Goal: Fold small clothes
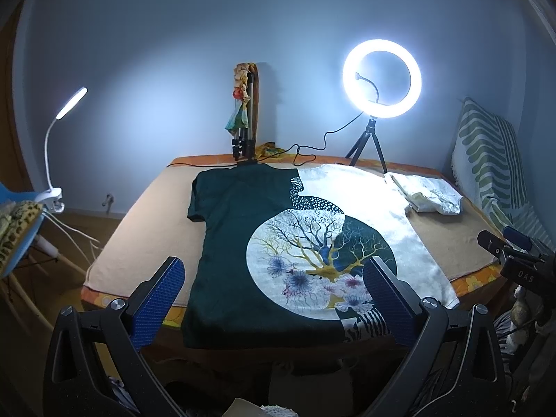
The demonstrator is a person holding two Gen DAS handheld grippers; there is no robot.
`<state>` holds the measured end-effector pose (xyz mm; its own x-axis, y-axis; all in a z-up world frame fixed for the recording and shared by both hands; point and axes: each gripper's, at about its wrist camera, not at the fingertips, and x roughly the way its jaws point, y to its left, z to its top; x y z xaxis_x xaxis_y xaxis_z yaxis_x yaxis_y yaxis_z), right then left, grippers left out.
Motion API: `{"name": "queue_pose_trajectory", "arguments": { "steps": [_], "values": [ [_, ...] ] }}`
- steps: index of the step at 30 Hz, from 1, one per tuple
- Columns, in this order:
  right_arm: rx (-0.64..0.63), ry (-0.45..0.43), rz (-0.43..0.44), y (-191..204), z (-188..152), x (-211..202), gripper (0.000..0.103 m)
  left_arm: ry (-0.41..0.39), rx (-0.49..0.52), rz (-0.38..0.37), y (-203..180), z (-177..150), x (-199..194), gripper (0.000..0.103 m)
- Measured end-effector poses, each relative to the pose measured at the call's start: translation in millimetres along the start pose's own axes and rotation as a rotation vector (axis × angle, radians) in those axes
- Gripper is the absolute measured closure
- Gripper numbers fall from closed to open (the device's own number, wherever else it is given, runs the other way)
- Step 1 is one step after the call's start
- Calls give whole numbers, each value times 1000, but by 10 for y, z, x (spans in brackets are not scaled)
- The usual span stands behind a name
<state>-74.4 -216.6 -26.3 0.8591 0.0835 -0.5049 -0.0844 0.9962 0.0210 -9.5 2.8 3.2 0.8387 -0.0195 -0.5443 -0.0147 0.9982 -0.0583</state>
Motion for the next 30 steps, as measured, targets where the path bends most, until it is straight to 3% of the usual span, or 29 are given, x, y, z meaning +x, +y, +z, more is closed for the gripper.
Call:
{"name": "queue_pose_trajectory", "arguments": {
  "steps": [30],
  "values": [
    [14, 3, 3, -21, -42, 48, 8, 0, -1, 0, -35, -1, 9, 1]
  ]
}}
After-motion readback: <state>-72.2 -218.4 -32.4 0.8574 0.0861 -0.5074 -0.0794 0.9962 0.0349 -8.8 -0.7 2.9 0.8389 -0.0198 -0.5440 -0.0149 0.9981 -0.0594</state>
